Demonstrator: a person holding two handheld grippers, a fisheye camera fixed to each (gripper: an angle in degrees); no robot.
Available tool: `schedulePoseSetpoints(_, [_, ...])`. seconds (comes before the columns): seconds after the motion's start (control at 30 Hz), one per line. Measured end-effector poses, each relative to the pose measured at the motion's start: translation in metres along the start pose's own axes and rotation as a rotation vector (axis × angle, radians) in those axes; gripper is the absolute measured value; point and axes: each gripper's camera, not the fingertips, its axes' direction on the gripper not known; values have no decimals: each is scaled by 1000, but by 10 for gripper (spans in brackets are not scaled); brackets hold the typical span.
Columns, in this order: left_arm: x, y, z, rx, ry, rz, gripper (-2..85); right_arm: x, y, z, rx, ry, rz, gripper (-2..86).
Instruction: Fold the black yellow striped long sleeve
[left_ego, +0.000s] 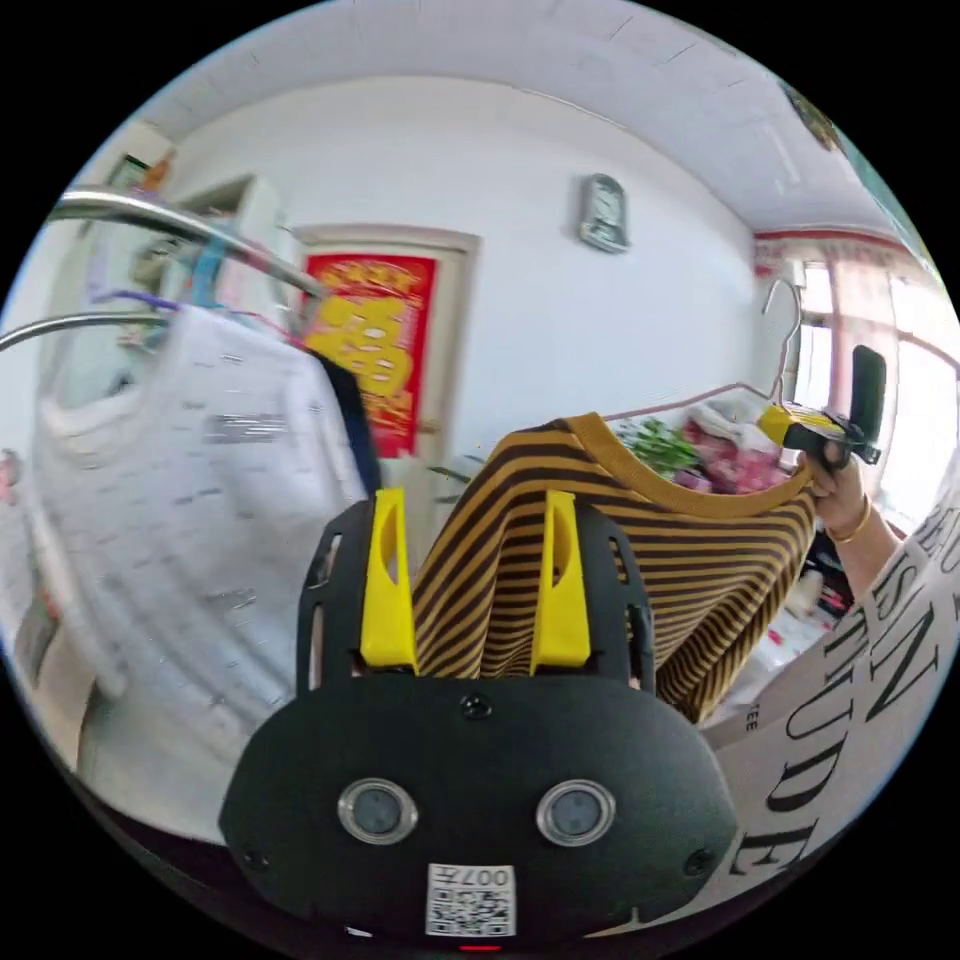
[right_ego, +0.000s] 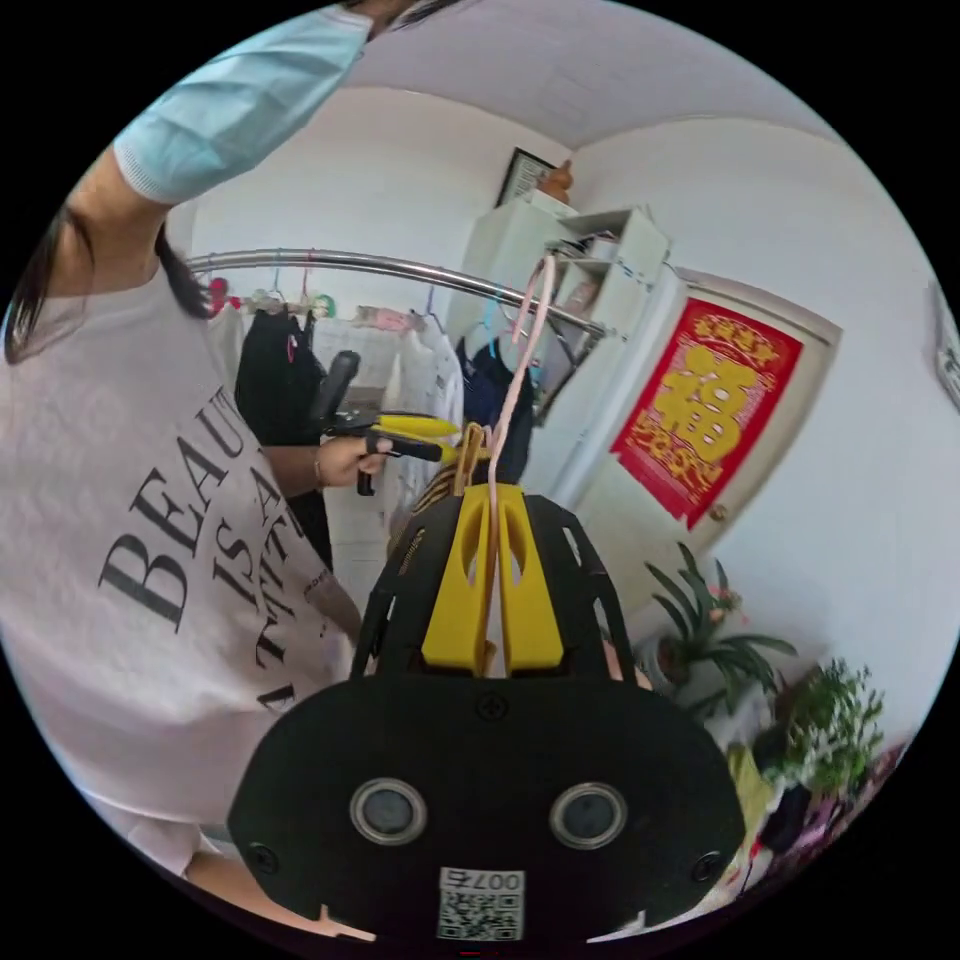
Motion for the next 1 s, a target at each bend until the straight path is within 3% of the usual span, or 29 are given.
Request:
schedulePoseSetpoints(0.17, [75, -54, 152, -85, 641, 177, 111, -39, 85, -96, -67, 235, 155, -2])
schedulePoseSetpoints(0.23, [145, -84, 216, -137, 939, 290, 23, -58, 116, -134, -91, 335, 209, -2])
schedulePoseSetpoints(0.37, [262, -120, 282, -186, 1130, 422, -4, -99, 195, -221, -132, 550, 366, -3])
schedulePoseSetpoints(0.53, [398, -145, 369, -277, 1432, 326, -9, -128, 293, -286, -138, 694, 586, -3])
schedulePoseSetpoints(0.73, [480, -148, 468, -396, 1452, 140, -9, -159, 436, -361, 4, 745, 842, 0])
schedulePoseSetpoints(0.87, [503, -136, 535, -484, 1332, -23, -10, -221, 542, -461, 378, 935, 1081, 9])
schedulePoseSetpoints(0.93, [531, -131, 568, -552, 1305, 1, -10, -254, 580, -493, 380, 1104, 1205, 19])
schedulePoseSetpoints(1.0, [560, -133, 582, -582, 1323, 92, -9, -292, 631, -519, 229, 1328, 1461, 46])
